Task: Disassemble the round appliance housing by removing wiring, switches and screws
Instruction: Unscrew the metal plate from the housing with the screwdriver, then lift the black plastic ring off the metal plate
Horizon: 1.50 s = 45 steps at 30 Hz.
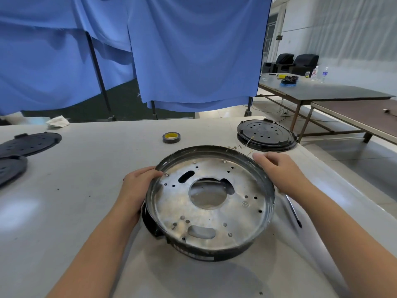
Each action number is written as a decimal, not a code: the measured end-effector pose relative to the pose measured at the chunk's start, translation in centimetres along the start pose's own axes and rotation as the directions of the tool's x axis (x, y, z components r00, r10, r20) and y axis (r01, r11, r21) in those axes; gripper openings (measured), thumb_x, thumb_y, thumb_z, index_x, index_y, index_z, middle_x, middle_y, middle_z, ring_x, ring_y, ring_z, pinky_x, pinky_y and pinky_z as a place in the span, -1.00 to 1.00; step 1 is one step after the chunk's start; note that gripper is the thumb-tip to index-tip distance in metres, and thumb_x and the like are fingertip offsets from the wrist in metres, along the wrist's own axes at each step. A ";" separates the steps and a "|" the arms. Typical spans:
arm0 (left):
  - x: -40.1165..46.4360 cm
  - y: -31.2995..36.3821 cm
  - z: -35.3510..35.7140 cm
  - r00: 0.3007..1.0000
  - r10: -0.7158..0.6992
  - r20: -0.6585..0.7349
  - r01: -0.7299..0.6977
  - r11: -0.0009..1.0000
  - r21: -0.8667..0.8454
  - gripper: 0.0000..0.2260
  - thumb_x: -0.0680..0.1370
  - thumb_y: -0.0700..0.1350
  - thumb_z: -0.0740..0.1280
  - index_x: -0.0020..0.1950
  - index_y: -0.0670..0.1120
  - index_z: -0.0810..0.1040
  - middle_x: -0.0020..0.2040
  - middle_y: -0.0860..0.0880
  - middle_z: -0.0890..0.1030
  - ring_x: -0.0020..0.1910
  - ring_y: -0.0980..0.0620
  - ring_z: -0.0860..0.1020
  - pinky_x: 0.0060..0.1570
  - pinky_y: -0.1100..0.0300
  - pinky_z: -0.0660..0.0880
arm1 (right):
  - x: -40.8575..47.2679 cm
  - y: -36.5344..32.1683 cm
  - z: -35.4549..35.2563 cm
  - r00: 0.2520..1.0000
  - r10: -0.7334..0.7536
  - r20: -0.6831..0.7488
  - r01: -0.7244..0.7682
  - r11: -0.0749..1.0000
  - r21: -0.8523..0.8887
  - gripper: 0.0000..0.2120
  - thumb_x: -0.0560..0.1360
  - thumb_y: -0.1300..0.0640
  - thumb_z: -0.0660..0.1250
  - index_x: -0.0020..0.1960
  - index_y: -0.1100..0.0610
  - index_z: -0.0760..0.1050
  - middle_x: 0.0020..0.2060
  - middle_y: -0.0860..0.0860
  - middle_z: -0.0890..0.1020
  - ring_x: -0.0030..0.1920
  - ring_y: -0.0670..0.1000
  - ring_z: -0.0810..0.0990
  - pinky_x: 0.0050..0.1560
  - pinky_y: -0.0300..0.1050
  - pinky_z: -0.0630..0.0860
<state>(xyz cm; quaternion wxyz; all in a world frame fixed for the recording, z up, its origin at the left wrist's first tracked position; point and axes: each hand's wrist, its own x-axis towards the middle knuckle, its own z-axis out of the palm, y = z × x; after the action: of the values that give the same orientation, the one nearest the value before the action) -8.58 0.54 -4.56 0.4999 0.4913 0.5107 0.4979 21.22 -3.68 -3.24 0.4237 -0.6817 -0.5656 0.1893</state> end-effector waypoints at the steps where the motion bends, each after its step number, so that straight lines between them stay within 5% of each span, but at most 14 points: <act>1: 0.1 0.0 -0.1 1.000 0.001 -0.005 -0.001 1.000 -0.014 -0.69 0.43 -0.27 0.33 -0.52 -0.07 0.53 -0.53 -0.01 0.50 -0.56 0.07 0.44 -0.55 0.35 0.36 | 0.0 -0.5 0.0 0.994 0.030 0.105 -0.029 1.000 -0.009 -0.67 0.49 -0.17 0.26 -0.19 0.06 0.59 -0.48 -0.11 0.54 -0.48 -0.16 0.48 -0.45 -0.27 0.37; 3: 0.1 -0.1 -0.2 1.000 0.002 -0.019 -0.003 0.999 -0.035 -0.67 0.42 -0.27 0.33 -0.55 -0.07 0.46 -0.55 -0.01 0.43 -0.56 0.06 0.38 -0.56 0.35 0.32 | 0.1 -1.1 -0.1 0.970 0.079 0.229 -0.070 0.996 -0.050 -0.83 0.50 0.01 0.31 -0.14 0.08 0.59 -0.44 0.01 0.57 -0.49 -0.13 0.48 -0.55 -0.31 0.37; 6: 0.1 0.0 -0.3 1.000 0.013 -0.024 -0.014 0.999 -0.034 -0.67 0.40 -0.28 0.32 -0.56 -0.07 0.44 -0.55 0.00 0.41 -0.56 0.06 0.36 -0.56 0.36 0.31 | 0.6 -1.7 -0.1 0.972 0.108 0.210 -0.113 0.994 0.009 -0.91 0.50 0.19 0.30 -0.11 0.11 0.58 -0.23 0.14 0.65 -0.27 0.08 0.59 -0.34 -0.15 0.52; 13: 0.8 1.4 -1.2 0.996 -0.085 0.022 0.087 0.994 -0.063 -0.89 0.47 -0.12 0.35 -0.21 -0.13 0.60 -0.27 -0.13 0.53 -0.32 -0.05 0.49 -0.33 0.15 0.44 | 2.2 -3.3 -0.5 0.978 0.168 0.127 -0.189 0.966 0.178 -0.91 0.51 0.13 0.33 -0.14 0.08 0.58 -0.18 0.09 0.60 -0.21 0.10 0.55 -0.24 -0.10 0.50; 18: 0.7 3.6 -2.7 0.975 -0.110 0.193 0.134 0.984 -0.119 -0.71 0.44 0.01 0.42 0.10 -0.09 0.60 -0.13 -0.04 0.63 -0.31 0.03 0.64 -0.40 0.19 0.54 | 3.4 -4.3 -0.2 0.971 0.235 -0.034 -0.208 0.912 0.353 -0.86 0.52 0.17 0.29 -0.21 0.09 0.55 -0.26 0.11 0.56 -0.33 0.08 0.53 -0.45 -0.19 0.46; 22: 0.0 5.0 -3.1 0.921 -0.129 0.368 0.170 0.982 -0.082 -0.57 0.34 0.08 0.47 0.14 -0.08 0.60 -0.06 -0.12 0.70 -0.14 -0.12 0.69 -0.32 0.12 0.59 | 4.0 -5.2 1.2 0.962 0.265 -0.068 -0.206 0.866 0.456 -0.89 0.53 0.17 0.24 -0.02 0.15 0.52 -0.17 0.11 0.56 -0.25 0.10 0.56 -0.32 -0.03 0.62; 25: 0.1 5.2 -3.0 0.917 -0.135 0.376 0.172 0.983 -0.068 -0.67 0.46 0.01 0.43 0.16 -0.11 0.58 -0.01 -0.18 0.69 -0.06 -0.18 0.68 -0.27 0.10 0.61 | 4.0 -6.0 2.9 0.965 0.258 -0.044 -0.210 0.863 0.460 -0.81 0.55 0.16 0.20 0.14 0.17 0.45 -0.11 0.11 0.56 -0.26 0.08 0.56 -0.21 0.07 0.63; 29: 1.3 5.0 -3.2 0.946 -0.134 0.294 0.176 0.977 -0.122 -0.79 0.56 -0.20 0.28 0.15 -0.24 0.54 -0.08 -0.24 0.69 -0.11 -0.20 0.69 -0.29 0.14 0.61 | 3.8 -7.2 4.5 0.973 0.231 0.001 -0.197 0.829 0.523 -0.78 0.57 0.06 0.22 0.19 0.10 0.40 -0.01 0.08 0.56 -0.20 0.02 0.57 -0.43 -0.22 0.53; 32: 2.6 4.8 -4.1 0.957 -0.165 0.237 0.211 0.960 -0.184 -0.81 0.56 -0.25 0.25 0.12 -0.30 0.53 -0.10 -0.28 0.69 -0.14 -0.19 0.69 -0.31 0.14 0.61 | 4.0 -7.7 4.7 0.982 0.177 0.066 -0.182 0.791 0.584 -0.79 0.59 0.06 0.22 0.18 0.11 0.41 -0.02 0.08 0.57 -0.17 0.02 0.62 -0.36 -0.20 0.60; 37: 5.2 3.8 -5.1 0.964 -0.221 0.145 0.251 0.937 -0.242 -0.84 0.56 -0.23 0.28 0.02 -0.34 0.52 -0.16 -0.31 0.68 -0.19 -0.17 0.70 -0.35 0.17 0.61 | 4.0 -6.1 5.2 0.993 -0.027 0.114 0.003 0.978 0.206 -0.83 0.56 0.12 0.25 0.13 0.03 0.52 -0.02 -0.04 0.60 -0.08 -0.14 0.57 -0.18 -0.30 0.45; 45: 9.6 2.0 -4.3 0.949 -0.301 0.096 0.312 0.943 -0.118 -0.87 0.56 -0.26 0.26 0.03 -0.34 0.47 -0.19 -0.32 0.68 -0.22 -0.18 0.70 -0.38 0.16 0.61 | 3.3 -3.4 7.1 0.955 -0.058 0.291 0.073 0.996 -0.041 -0.77 0.52 0.04 0.26 0.17 -0.08 0.48 0.13 -0.12 0.54 0.14 -0.13 0.50 0.23 -0.11 0.40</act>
<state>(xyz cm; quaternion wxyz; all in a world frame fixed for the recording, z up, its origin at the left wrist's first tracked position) -13.02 10.09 -2.75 0.6219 0.3905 0.5274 0.4274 14.84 1.99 -3.81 0.3247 -0.6382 -0.6486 0.2581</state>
